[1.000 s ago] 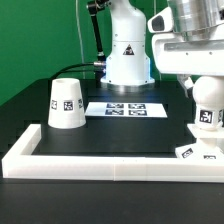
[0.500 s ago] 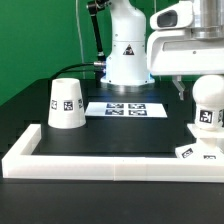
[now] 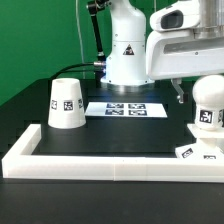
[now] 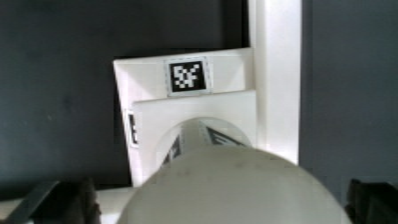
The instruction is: Assemble lamp
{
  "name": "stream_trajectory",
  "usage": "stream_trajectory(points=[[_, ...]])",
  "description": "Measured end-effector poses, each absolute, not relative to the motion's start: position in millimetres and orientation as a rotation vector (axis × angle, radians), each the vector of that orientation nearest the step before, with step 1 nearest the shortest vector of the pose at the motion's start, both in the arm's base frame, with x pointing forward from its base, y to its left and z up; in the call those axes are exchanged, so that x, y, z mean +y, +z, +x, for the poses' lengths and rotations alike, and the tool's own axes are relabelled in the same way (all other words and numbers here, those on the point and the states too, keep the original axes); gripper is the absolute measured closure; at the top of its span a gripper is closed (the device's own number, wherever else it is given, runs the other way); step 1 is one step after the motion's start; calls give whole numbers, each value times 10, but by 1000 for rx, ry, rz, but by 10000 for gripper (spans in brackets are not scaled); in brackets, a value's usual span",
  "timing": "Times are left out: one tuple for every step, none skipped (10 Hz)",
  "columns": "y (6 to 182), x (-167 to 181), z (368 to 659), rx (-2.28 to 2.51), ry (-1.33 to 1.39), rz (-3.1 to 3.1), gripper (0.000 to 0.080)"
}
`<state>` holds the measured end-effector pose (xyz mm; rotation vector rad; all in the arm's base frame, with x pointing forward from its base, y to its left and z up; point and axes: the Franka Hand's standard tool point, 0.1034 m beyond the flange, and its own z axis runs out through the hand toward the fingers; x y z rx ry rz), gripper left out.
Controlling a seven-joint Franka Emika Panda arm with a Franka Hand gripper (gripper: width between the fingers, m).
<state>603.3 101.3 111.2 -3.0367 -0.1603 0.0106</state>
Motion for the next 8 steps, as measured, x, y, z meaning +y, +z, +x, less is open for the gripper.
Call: stream_trajectory(points=[[1128, 1027, 6077, -380, -36, -3043, 101], [1140, 1039, 6110, -559, -69, -3033, 101], [1151, 1042, 6137, -692, -94, -3014, 101], [1162, 1051, 6158, -809, -112, -2994, 101], [1166, 1052, 6165, -964, -119, -2958, 101], [1173, 1058, 6177, -1099, -130, -2920, 101], [1172, 1062, 6176, -1199, -131, -2883, 101], [1169, 1054, 6176, -1328, -130, -2835, 101]])
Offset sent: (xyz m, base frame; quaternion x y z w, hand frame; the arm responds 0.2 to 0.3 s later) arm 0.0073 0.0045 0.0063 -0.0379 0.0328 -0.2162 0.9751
